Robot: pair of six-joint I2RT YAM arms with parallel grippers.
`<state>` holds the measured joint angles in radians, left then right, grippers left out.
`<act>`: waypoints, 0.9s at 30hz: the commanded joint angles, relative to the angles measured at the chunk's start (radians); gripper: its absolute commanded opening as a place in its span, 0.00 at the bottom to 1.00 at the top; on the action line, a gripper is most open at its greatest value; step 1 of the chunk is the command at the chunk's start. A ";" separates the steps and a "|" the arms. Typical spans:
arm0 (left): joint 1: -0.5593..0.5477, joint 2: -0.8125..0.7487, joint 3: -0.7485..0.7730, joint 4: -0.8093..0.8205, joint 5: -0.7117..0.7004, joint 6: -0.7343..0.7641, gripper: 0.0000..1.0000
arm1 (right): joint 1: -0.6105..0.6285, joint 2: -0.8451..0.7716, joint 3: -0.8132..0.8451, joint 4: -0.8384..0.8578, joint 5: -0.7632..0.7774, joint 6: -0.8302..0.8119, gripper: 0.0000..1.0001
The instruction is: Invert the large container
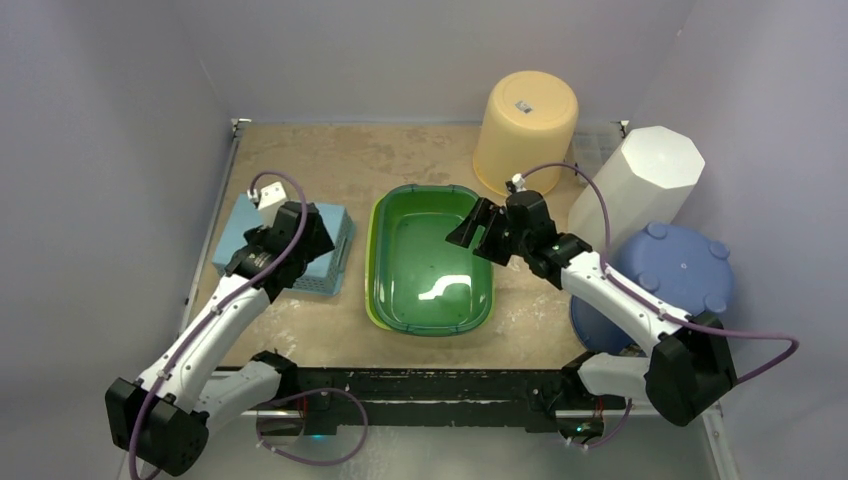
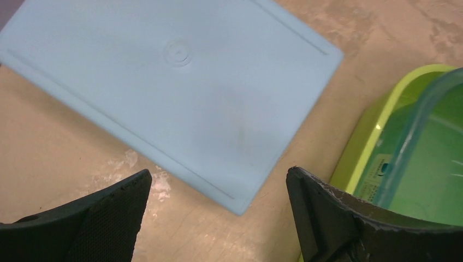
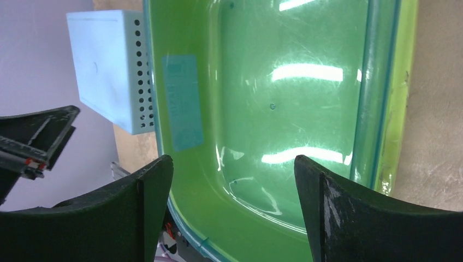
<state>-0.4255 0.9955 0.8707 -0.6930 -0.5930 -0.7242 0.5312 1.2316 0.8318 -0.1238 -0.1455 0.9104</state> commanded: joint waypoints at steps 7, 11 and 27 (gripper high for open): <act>0.298 -0.056 -0.098 0.011 0.297 -0.035 0.97 | 0.002 -0.027 0.094 -0.028 -0.013 -0.062 0.86; 0.347 -0.034 -0.158 0.104 0.390 -0.031 0.97 | 0.001 -0.026 0.110 -0.032 -0.019 -0.081 0.88; 0.451 0.347 -0.113 0.518 0.436 -0.031 0.82 | 0.001 0.052 0.278 -0.181 0.053 -0.267 0.93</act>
<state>-0.0067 1.1984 0.6716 -0.3199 -0.1757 -0.8028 0.5308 1.2716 1.0344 -0.2386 -0.1455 0.7303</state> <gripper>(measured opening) 0.852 0.915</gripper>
